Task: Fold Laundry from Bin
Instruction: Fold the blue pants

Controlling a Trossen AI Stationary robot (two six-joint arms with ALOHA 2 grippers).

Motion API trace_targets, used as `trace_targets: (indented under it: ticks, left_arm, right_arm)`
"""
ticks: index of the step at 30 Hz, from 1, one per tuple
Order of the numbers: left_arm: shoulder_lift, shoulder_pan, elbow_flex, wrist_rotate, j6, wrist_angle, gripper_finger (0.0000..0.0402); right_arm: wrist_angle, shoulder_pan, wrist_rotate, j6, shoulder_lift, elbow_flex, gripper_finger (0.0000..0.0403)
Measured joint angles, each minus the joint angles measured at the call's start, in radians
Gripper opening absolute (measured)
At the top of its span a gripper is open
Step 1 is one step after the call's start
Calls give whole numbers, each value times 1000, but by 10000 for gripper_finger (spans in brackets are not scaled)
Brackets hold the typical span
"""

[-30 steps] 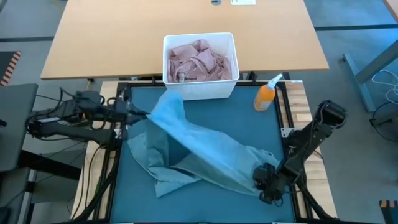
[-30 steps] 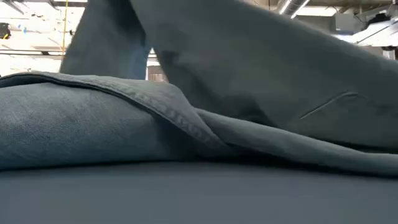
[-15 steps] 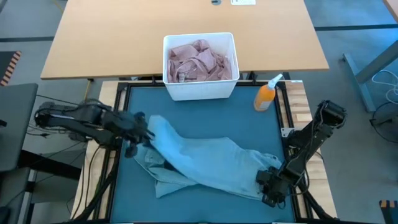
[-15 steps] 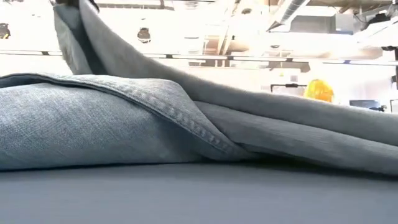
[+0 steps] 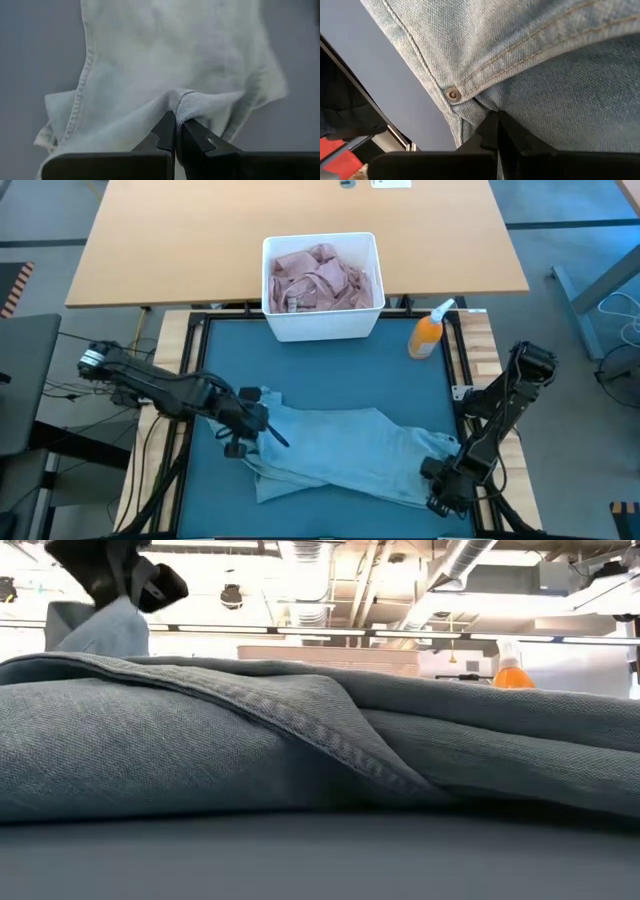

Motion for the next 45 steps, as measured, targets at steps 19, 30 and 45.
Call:
trace_targets:
  ticks: [19, 30, 45]
  left_arm:
    - [-36, 140, 88, -421, -136, -397, 141]
    - [-222, 255, 88, -375, -147, -402, 142]
    - [-298, 256, 85, -60, 73, -318, 142]
  right_arm:
    - [-17, 43, -9, 138, -1, 1, 28]
    - [-49, 43, -7, 167, -1, 2, 28]
    - [-59, 43, -9, 155, -1, 2, 26]
